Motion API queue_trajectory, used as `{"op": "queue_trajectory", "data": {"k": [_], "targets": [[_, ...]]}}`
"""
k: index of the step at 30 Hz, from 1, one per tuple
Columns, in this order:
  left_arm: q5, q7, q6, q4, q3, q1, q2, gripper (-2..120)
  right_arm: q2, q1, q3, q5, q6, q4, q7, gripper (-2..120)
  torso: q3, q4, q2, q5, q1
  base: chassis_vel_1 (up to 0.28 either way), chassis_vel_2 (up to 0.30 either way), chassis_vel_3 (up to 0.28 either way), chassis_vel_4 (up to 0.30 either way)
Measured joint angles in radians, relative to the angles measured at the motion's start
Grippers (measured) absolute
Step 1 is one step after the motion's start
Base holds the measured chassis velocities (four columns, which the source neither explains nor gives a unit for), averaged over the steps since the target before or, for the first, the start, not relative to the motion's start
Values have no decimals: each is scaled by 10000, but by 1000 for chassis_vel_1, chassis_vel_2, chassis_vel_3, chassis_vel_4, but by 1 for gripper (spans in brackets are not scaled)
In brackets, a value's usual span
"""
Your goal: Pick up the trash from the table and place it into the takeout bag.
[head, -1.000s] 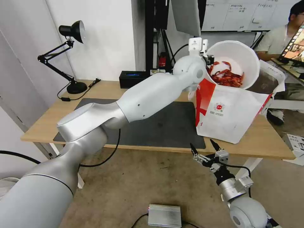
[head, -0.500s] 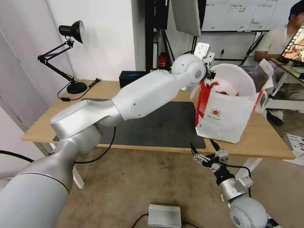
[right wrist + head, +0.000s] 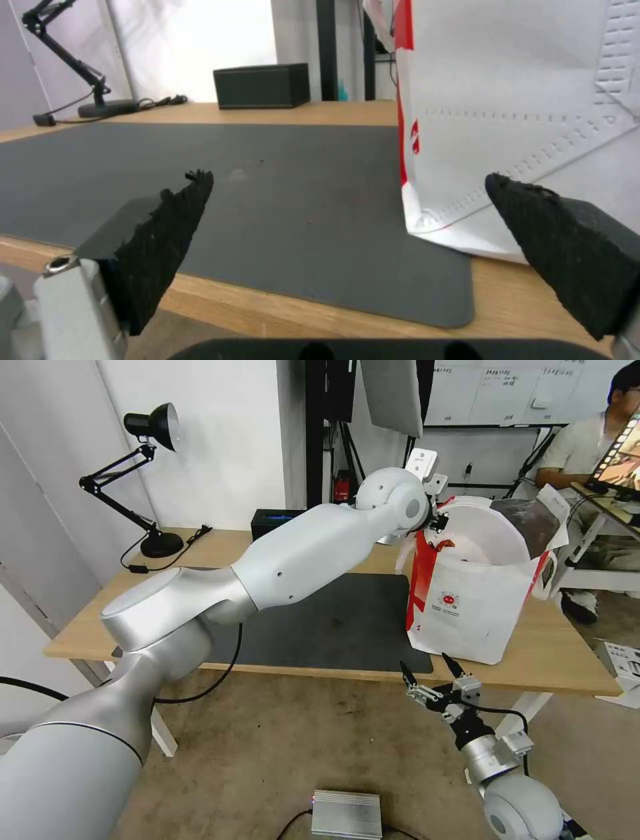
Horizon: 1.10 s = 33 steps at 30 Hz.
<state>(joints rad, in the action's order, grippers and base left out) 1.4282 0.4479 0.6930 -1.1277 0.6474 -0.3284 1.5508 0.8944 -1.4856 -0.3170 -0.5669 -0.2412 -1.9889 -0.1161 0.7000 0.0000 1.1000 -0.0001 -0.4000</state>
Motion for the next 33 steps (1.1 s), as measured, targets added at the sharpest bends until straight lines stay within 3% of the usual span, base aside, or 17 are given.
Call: {"op": "queue_trajectory", "data": {"k": [2, 4, 6, 7, 15, 19, 21, 22, 25, 26, 29, 30, 31, 33], "targets": [[-1, 7, 17, 4, -25, 0, 0, 13, 1, 0, 0, 0, 0, 0, 0, 100, 0, 0, 0, 1, 0, 0, 0, 0, 0], [15, 25, 79, 24, -114, 0, 3, 24, 1, 0, 0, 0, 0, 0, 0, 100, 0, 0, 0, 0, 0, 0, 0, 0, 0], [25, 25, 84, 27, -119, -2, 1, 25, 0, 0, 0, 0, 0, 0, 0, 100, 0, 0, 0, 0, 0, 0, 0, 0, 0], [105, 11, 101, 39, -146, -14, -17, 34, 1, 0, 1, 0, 1, 0, 0, 100, 0, 0, 0, 0, 0, 0, 0, 0, 0], [228, -19, 85, -215, -376, -31, -212, 63, 0, 0, 0, 0, 0, 0, 0, 100, 0, -1, 0, 0, 0, 0, 0, 0, 0], [224, -2, -190, -813, -445, -24, -770, 78, 1, 0, 0, 0, 1, 0, 0, 100, 0, -2, 0, 0, 0, 0, 0, 0, 0], [6, -10, -728, -1394, -452, 64, -1393, 86, 0, 0, 1, 0, 0, -1, 0, 100, -1, -1, 0, 0, 0, 0, 0, 0, 0], [6, -10, -728, -1394, -452, 64, -1393, 86, 0, 0, 1, 0, 0, -1, 0, 100, -1, -1, 0, 0, 0, 0, 0, 0, 0], [-491, -236, -1886, -2409, -459, 326, -2389, 97, 1, 1, 0, 0, 0, 0, 0, 100, 0, 2, 0, -2, -1, 0, 0, 0, 0], [-491, -236, -1886, -2409, -459, 326, -2389, 97, 1, 1, 0, 0, 0, 0, 0, 100, 0, 2, 0, -2, -1, 0, 0, 0, 0], [-917, -707, -2602, -3013, -460, 534, -3094, 99, 0, 1, 0, 0, 0, 0, 0, 100, 0, -3, 0, -1, 0, 0, 0, 0, 0], [-1259, -1675, -3241, -3682, -502, 814, -3872, 100, 1, 1, 0, 1, 0, 0, 2, 100, 0, 1, 0, -2, 0, 0, 0, 0, 0], [-1259, -1675, -3241, -3682, -502, 814, -3872, 100, 1, 1, 0, 1, 0, 0, 2, 100, 0, 1, 0, -2, 0, 0, 0, 0, 0], [-1438, -3192, -3879, -4491, -1047, 1485, -5509, 100, 0, 0, 0, 0, -1, 0, 0, 100, 0, 4, 0, -4, 1, 0, 0, 0, 0]]}}
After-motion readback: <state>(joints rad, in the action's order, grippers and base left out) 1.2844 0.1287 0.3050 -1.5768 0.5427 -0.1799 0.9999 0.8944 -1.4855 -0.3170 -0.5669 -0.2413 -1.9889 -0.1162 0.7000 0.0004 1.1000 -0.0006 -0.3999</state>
